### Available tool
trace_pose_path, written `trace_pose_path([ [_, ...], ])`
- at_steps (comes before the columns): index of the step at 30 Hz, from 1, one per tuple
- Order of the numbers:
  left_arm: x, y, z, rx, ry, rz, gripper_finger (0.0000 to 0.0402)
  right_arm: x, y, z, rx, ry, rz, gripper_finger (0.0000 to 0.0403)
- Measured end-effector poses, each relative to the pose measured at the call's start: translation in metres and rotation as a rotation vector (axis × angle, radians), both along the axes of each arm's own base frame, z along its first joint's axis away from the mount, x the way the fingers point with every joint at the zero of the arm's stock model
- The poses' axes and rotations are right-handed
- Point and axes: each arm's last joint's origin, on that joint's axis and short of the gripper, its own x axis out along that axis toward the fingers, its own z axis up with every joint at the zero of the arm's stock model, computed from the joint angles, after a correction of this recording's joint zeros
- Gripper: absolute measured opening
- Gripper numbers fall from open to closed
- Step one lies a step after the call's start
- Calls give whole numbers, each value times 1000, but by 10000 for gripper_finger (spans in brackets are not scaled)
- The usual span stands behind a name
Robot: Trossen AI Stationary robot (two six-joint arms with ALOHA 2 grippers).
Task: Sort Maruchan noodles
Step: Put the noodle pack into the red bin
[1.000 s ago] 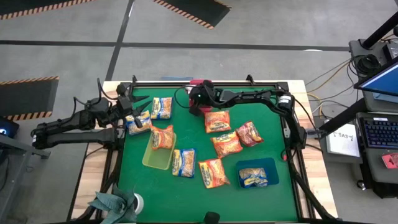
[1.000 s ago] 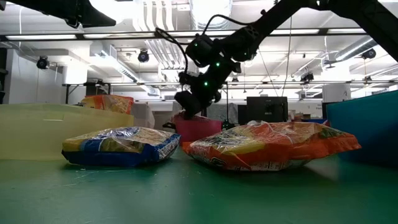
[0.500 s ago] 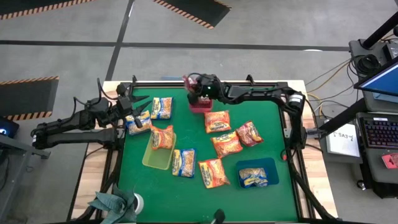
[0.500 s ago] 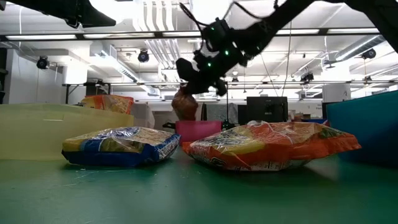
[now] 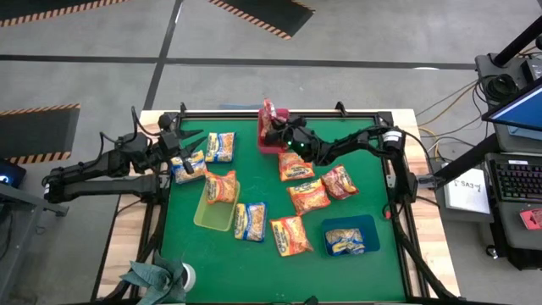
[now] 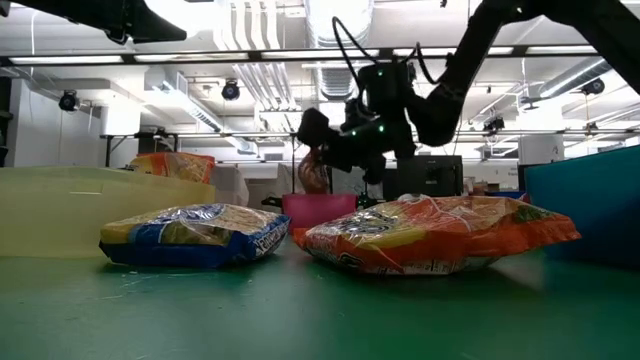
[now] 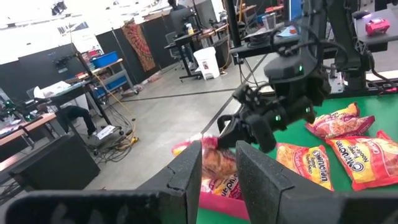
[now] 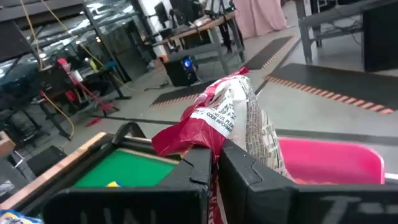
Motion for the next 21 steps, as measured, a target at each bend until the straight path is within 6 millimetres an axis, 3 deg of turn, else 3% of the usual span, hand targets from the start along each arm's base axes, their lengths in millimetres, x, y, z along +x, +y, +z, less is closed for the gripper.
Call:
trace_pose_path([
  [3, 0, 0, 0, 0, -3, 0, 81, 7, 2, -4, 7, -12, 8, 8],
  [12, 1, 0, 0, -3, -4, 0, 81, 27, -1, 16, -94, -13, 11, 9],
  [21, 2, 0, -1, -4, 4, 1, 81, 36, -3, -17, 27, 15, 10, 9],
])
